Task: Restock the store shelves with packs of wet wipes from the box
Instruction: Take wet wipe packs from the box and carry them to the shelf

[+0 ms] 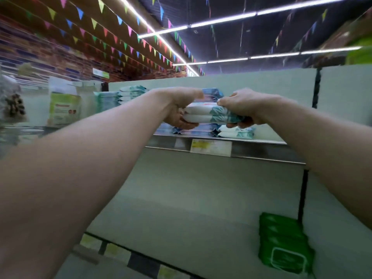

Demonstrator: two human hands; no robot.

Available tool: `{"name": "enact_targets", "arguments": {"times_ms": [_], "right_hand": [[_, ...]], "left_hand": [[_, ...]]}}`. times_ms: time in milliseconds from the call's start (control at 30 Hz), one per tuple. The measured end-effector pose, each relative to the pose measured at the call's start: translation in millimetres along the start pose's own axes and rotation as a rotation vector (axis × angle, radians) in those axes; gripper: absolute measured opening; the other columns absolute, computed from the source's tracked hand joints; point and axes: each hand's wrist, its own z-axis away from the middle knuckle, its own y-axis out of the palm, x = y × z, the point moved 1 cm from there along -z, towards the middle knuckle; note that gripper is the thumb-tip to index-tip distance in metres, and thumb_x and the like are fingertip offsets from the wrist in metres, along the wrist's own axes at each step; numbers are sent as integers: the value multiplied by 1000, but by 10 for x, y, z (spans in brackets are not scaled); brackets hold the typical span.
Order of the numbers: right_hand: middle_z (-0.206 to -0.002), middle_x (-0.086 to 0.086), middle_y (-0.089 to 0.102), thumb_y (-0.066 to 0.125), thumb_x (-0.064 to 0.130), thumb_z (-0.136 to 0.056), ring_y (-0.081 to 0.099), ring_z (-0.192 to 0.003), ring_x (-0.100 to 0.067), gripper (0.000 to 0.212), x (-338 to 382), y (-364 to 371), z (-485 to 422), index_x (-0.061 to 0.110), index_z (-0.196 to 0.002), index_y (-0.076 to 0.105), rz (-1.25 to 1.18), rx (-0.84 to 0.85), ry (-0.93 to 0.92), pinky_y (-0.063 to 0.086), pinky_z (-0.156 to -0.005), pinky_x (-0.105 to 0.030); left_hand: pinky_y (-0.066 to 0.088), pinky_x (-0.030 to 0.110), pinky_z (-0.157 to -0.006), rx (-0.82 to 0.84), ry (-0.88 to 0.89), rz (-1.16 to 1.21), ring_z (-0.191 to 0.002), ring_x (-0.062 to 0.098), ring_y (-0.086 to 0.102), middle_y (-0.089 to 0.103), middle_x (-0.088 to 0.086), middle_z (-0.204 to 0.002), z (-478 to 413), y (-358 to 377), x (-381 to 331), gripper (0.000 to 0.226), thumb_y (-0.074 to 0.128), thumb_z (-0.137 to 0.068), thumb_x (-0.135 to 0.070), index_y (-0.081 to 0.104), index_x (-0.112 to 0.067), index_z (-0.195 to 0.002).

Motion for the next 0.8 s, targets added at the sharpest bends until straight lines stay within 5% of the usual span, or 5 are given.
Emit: {"name": "enact_targets", "arguments": {"times_ms": [100, 300, 500, 633, 800], "right_hand": [[-68, -7, 63, 49, 32, -99, 58, -48, -12, 26, -129, -155, -136, 9, -89, 57, 47, -47, 42, 40, -40, -18], [-70, -7, 63, 49, 33, -100, 59, -52, -13, 29, -407, -321, -473, 8, -87, 58, 98, -72, 99, 40, -42, -21], [-70, -7, 63, 47, 28, -100, 59, -49, -12, 28, -673, -462, -869, 8, -85, 59, 123, -70, 169, 38, -41, -18], [-71, -7, 61, 45, 26, -100, 58, -51, -15, 28, -810, -527, -1123, 9, -81, 55, 128, -77, 200, 37, -35, -14], [-86, -12, 66, 38, 20, -101, 60, -57, -17, 25, -919, -526, -1386, 8, -93, 58, 146, -1, 251, 40, -36, -14]], "left_hand": [[58, 30, -71, 54, 48, 9, -73, 20, 64, 60, 14, -106, -214, 172, -68, 40, 57, -91, -25, 50, -6, -125], [61, 33, -68, 98, 54, -38, -88, 24, 69, 61, 19, -111, -683, 460, -196, 44, 62, -92, -19, 46, -8, -131], [58, 36, -81, 144, 45, -97, -93, 25, 67, 60, 17, -116, -1120, 737, -323, 43, 59, -93, -21, 45, -5, -130], [58, 35, -84, 226, 64, -138, -99, 26, 66, 60, 15, -117, -1304, 830, -440, 38, 65, -88, -23, 49, -8, -120], [60, 33, -76, 241, 104, -304, -99, 28, 65, 57, 15, -120, -1515, 920, -517, 36, 64, -86, -1, 54, 0, -121]]}}
